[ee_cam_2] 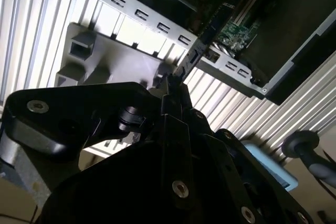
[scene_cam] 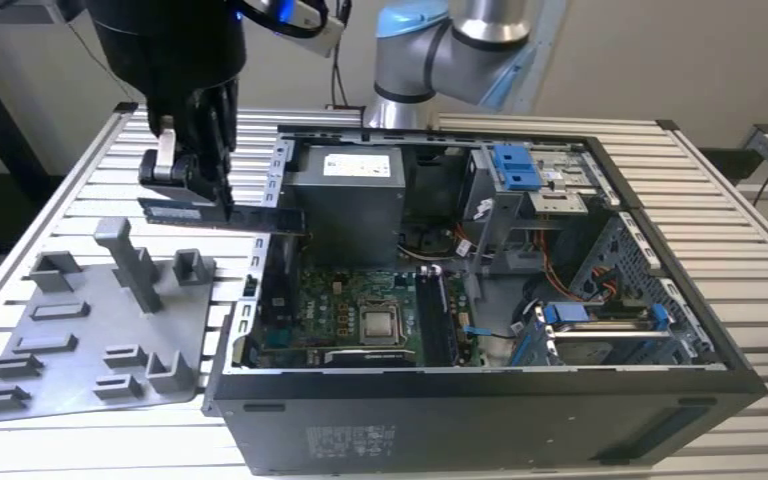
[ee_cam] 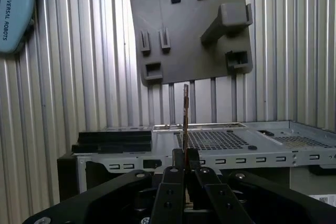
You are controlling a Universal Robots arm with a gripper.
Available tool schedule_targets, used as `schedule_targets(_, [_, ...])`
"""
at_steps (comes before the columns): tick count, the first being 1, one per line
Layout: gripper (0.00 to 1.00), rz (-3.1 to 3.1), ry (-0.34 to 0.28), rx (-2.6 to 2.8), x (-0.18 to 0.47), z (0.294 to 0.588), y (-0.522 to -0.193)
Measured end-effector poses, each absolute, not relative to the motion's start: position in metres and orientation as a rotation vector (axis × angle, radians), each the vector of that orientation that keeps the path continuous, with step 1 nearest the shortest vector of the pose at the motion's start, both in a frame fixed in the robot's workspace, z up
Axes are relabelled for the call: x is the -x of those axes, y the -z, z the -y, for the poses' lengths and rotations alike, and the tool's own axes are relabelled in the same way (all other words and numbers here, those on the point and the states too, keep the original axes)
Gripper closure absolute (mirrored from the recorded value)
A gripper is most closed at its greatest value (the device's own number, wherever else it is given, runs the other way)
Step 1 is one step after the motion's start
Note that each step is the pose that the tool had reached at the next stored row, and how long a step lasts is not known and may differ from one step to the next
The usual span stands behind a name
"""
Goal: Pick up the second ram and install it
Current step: 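Pick up the second ram and move it above second insertion slot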
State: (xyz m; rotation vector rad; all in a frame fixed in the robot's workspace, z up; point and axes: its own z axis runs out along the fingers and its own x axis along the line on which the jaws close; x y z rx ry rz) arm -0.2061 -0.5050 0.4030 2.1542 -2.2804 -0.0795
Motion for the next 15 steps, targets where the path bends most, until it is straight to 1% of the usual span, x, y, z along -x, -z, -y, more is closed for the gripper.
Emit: schedule_targets(15, [0.86,2.276,0.089,-2.150,0.159,0.505,-0.403])
